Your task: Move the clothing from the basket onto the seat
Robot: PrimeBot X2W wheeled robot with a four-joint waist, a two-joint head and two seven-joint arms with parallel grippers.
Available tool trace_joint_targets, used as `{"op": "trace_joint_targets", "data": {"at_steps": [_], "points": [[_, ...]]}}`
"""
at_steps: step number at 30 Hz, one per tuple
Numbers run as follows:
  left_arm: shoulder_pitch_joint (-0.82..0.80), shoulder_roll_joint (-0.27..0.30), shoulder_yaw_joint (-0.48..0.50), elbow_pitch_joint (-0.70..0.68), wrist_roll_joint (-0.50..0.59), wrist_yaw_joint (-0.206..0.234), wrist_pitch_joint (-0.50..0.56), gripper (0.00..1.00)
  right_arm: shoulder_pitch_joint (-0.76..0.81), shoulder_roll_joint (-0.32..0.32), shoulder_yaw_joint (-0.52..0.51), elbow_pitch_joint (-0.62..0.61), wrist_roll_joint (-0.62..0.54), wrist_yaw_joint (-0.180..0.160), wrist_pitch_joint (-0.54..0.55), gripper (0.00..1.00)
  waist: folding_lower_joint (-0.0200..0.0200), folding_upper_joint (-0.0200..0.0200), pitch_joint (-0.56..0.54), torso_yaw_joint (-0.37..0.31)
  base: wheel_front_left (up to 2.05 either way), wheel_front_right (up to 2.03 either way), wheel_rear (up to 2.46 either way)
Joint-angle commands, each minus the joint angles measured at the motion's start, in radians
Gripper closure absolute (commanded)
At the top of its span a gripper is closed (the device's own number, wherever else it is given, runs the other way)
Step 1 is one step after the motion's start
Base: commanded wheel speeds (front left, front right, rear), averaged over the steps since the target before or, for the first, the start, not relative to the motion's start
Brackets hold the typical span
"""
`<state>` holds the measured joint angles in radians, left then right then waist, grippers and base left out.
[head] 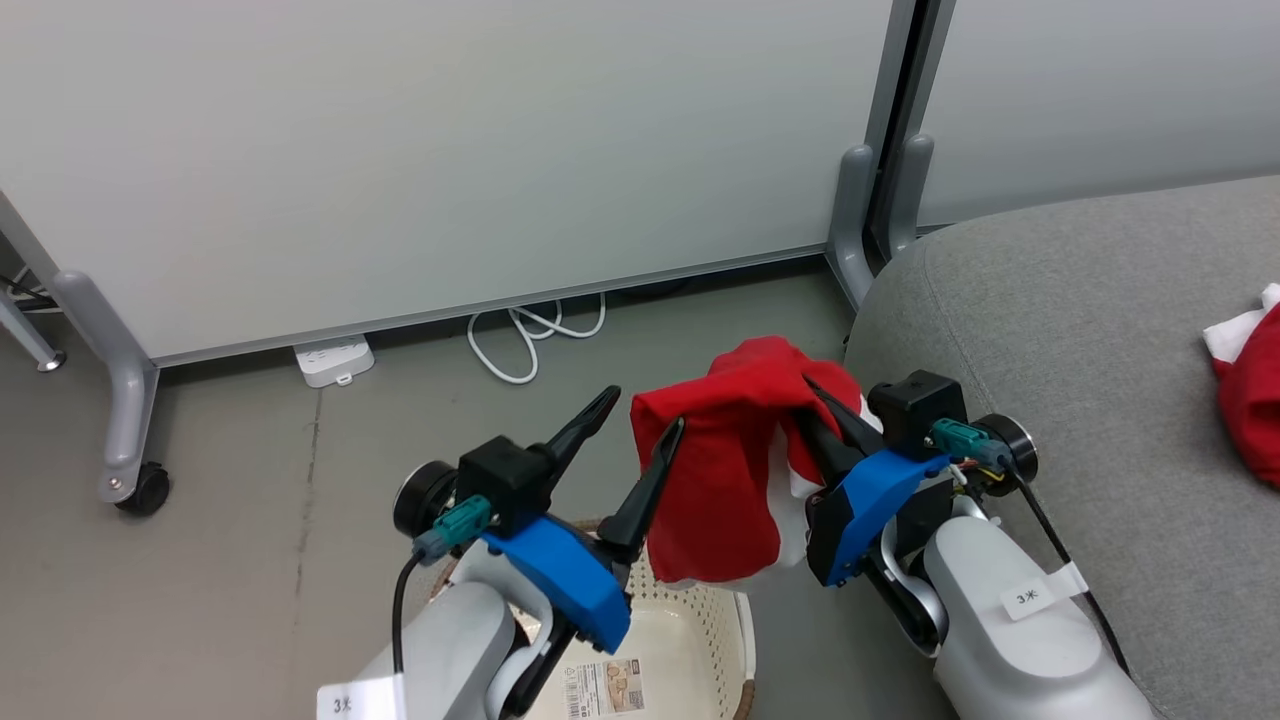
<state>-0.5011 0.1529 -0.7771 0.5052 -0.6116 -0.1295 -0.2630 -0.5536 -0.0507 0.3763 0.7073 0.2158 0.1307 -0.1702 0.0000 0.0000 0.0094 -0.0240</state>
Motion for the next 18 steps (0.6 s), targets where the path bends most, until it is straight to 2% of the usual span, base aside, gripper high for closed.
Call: {"op": "trace_joint_targets", "data": {"at_steps": [1,7,18], "points": [[0.047,0.01,0.042,-0.025,0.034,-0.001,-0.003,0.0,0.011,0.001,-0.014,-0.022,-0.013,0.0,0.003,1.0,0.0,0.0,0.005,0.001,0.0,0.0,0.0],[0.187,0.03,0.172,-0.112,0.122,-0.001,-0.003,0.0,0.031,0.0,-0.038,-0.081,-0.028,0.0,0.023,1.0,0.0,0.0,0.02,-0.005,0.0,0.0,0.0],[0.317,0.023,0.305,-0.174,0.215,-0.001,-0.003,0.0,0.07,0.001,-0.079,-0.148,-0.045,0.0,0.05,1.0,0.0,0.0,0.031,0.0,0.0,0.0,0.0]]}}
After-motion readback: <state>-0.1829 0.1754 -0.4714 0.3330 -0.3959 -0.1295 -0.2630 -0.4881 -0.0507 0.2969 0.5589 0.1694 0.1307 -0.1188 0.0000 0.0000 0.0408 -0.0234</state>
